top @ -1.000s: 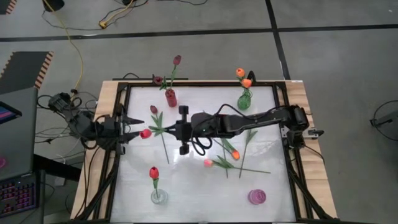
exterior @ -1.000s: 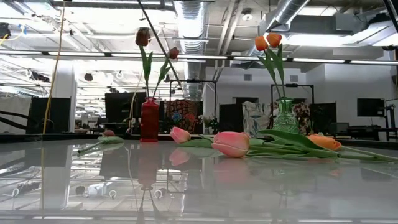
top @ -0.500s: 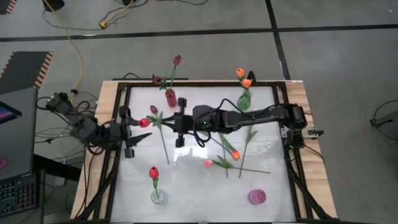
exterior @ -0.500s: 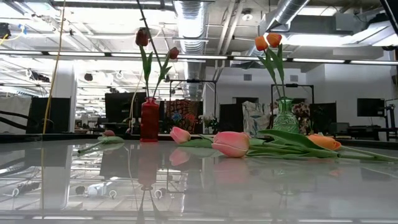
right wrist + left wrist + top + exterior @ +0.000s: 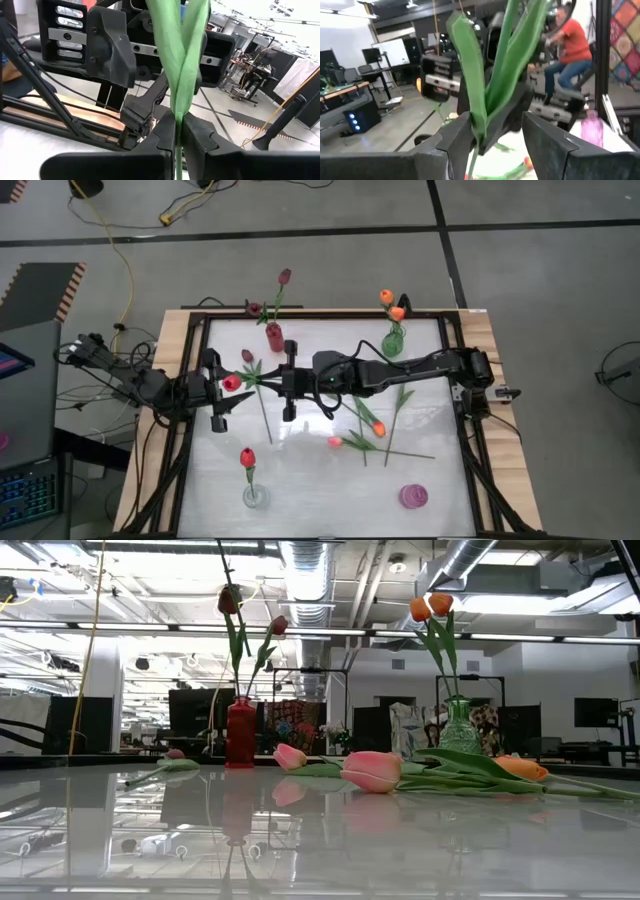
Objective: Sort flowers into vase by color
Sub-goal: Put the red flower into the transparent vase
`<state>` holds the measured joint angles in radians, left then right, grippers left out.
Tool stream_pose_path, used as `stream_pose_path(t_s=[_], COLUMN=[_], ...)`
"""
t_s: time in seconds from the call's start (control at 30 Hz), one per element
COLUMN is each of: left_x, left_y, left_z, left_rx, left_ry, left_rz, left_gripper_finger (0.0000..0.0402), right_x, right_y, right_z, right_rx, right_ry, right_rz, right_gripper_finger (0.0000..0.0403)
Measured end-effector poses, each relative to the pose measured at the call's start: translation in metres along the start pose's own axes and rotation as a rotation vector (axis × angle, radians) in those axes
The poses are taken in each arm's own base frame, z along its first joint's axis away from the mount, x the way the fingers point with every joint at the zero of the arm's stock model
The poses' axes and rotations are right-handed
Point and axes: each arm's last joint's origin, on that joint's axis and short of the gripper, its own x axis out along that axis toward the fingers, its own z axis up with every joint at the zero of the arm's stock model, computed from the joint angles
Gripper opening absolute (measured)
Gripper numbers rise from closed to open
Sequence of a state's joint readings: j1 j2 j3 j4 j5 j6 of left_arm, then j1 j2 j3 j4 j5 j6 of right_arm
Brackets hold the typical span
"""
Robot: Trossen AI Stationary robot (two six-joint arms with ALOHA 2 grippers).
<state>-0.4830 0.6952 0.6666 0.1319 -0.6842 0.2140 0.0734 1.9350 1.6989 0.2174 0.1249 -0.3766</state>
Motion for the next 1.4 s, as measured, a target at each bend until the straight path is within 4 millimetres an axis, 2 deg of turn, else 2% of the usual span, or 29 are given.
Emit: stream_pose_path(t_s=[0.2, 0.5, 0.67, 0.97, 1.2, 1.4], left_x=[0.002, 0.011, 0.019, 0.017, 0.015, 0.007], left_y=[0.004, 0.004, 0.003, 0.006, 0.007, 0.013], left_z=[0.004, 0.0, -0.005, -0.003, -0.003, 0.004], left_rx=[-0.003, 0.02, 0.04, 0.018, -0.029, -0.068], left_ry=[-0.04, -0.029, -0.001, -0.009, -0.014, -0.009], left_rz=[0.022, 0.005, 0.027, 0.034, 0.035, 0.033], left_gripper_finger=[0.0164, 0.0157, 0.0113, 0.0013, 0.0011, 0.0006], right_x=[0.0, 0.0, 0.0, 0.0, 0.0, -0.006], right_y=[0.0, 0.0, 0.0, 0.0, 0.001, 0.004], right_z=[0.0, 0.0, 0.0, 0.0, -0.004, -0.003], right_rx=[0.001, 0.002, 0.002, 0.005, 0.007, -0.006], right_ry=[-0.004, -0.001, 0.0, 0.002, 0.041, 0.147], right_rz=[-0.002, -0.001, -0.001, -0.002, 0.001, -0.09], right_gripper_finger=[0.0047, 0.0047, 0.0047, 0.005, 0.0096, 0.0151])
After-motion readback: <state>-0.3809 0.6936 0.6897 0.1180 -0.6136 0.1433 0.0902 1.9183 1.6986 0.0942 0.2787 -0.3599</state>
